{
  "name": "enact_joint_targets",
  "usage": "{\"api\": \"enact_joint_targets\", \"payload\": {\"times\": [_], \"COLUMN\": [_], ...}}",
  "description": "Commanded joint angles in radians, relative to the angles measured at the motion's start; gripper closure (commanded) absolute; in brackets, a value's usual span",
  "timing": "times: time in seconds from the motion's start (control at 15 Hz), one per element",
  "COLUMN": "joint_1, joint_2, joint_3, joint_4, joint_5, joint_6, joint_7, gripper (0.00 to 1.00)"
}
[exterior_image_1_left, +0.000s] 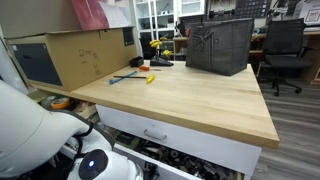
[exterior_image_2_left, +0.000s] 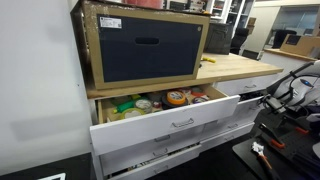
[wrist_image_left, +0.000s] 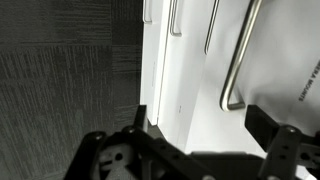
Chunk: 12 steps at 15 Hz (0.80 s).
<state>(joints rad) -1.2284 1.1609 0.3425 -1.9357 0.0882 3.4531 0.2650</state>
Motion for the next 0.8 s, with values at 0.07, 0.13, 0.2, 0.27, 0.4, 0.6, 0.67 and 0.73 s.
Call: {"api": "enact_joint_targets", "payload": {"times": [0.07, 0.13, 0.2, 0.27, 0.4, 0.6, 0.67, 0.73], "joint_1": [-0.112, -0.136, -0.168, -0.194, -0.234, -0.251, -0.236, -0.203], "joint_2": [-0.101, -0.116, -0.132, -0.147, -0.176, -0.219, -0.233, -0.244], "joint_3": [0.077, 0.091, 0.113, 0.13, 0.164, 0.205, 0.207, 0.205], "joint_4": [-0.103, -0.123, -0.147, -0.169, -0.218, -0.275, -0.289, -0.283], "joint_5": [-0.056, -0.071, -0.089, -0.102, -0.113, -0.087, -0.071, -0.044], "joint_6": [-0.001, -0.001, -0.001, -0.001, -0.001, 0.0, -0.005, -0.001], "joint_7": [-0.001, -0.003, -0.004, -0.003, 0.008, 0.039, 0.05, 0.072], "gripper": [0.0, 0.0, 0.0, 0.0, 0.0, 0.0, 0.0, 0.0]}}
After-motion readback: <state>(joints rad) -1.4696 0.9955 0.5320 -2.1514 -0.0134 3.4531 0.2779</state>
